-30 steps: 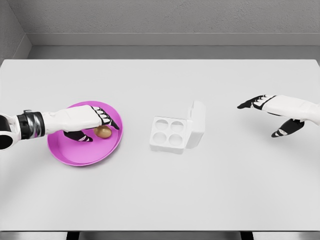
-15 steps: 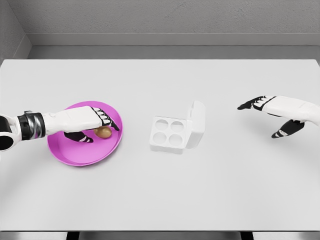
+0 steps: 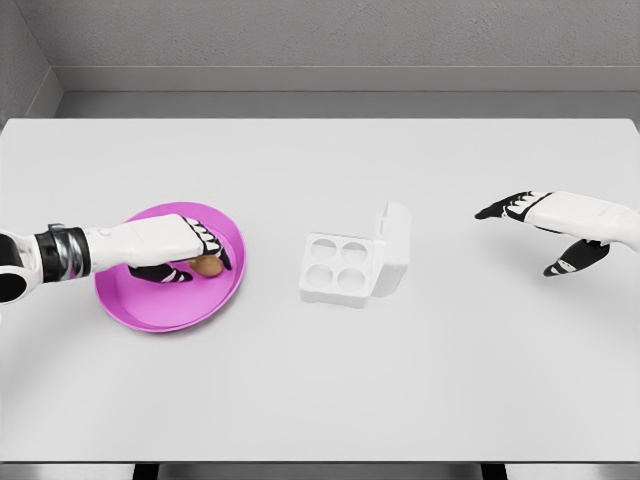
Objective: Pack egg into the box and close the box lid
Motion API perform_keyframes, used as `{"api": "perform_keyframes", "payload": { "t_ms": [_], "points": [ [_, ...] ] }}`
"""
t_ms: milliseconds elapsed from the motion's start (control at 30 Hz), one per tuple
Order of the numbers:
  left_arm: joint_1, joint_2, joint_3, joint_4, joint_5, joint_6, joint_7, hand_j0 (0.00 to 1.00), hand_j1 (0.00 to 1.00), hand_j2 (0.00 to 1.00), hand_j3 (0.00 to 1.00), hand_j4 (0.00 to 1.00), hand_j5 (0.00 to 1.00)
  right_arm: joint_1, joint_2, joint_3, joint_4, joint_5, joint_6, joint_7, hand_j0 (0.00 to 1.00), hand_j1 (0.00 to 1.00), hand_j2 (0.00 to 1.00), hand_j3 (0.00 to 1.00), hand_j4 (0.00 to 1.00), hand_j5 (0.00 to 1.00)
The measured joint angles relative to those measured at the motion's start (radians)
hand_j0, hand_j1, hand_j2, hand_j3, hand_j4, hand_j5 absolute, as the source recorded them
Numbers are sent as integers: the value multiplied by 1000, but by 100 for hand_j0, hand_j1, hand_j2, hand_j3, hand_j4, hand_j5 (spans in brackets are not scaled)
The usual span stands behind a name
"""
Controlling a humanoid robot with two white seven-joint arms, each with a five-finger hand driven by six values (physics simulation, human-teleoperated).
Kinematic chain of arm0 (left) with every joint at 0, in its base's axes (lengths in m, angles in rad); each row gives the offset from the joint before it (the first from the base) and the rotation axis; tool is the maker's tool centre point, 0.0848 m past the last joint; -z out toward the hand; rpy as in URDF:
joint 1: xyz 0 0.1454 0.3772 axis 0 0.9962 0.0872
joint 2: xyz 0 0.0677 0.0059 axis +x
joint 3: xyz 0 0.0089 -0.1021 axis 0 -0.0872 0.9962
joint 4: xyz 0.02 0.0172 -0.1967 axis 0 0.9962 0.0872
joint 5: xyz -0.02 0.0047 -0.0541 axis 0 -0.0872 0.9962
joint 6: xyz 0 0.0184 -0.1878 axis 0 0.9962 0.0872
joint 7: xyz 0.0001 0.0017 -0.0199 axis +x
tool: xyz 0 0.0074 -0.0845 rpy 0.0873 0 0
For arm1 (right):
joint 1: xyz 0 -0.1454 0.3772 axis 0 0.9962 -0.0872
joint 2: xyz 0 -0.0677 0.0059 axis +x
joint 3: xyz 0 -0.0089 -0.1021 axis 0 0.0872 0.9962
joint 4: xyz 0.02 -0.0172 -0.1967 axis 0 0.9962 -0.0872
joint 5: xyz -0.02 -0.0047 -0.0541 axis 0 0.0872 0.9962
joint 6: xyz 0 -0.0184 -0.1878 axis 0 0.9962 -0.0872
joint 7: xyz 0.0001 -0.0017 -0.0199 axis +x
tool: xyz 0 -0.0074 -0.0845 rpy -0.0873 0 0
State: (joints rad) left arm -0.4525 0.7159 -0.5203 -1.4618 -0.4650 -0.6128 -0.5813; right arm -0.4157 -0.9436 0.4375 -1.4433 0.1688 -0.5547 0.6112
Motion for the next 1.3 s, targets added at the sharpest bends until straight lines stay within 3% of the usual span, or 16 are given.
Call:
{"api": "perform_keyframes", "payload": {
  "t_ms": [600, 800, 933, 1300],
  "points": [
    [12, 0, -2, 7, 1, 1, 2, 55, 55, 55, 55, 55, 55, 0, 0, 0, -1, 0, -1, 0, 100, 100, 100, 100, 100, 100],
    [14, -1, -2, 11, 4, 3, 3, 41, 41, 41, 41, 41, 41, 2, 0, 0, -2, 0, -1, 0, 100, 100, 100, 100, 100, 100],
    [15, 3, -1, 8, 8, 1, 1, 40, 40, 40, 40, 40, 40, 0, -1, 0, -3, 0, -1, 0, 100, 100, 100, 100, 100, 100],
    [9, 66, 44, -161, 158, -1, -3, 39, 39, 39, 39, 39, 39, 0, -2, 0, -3, 0, -2, 0, 100, 100, 100, 100, 100, 100]
  ]
}}
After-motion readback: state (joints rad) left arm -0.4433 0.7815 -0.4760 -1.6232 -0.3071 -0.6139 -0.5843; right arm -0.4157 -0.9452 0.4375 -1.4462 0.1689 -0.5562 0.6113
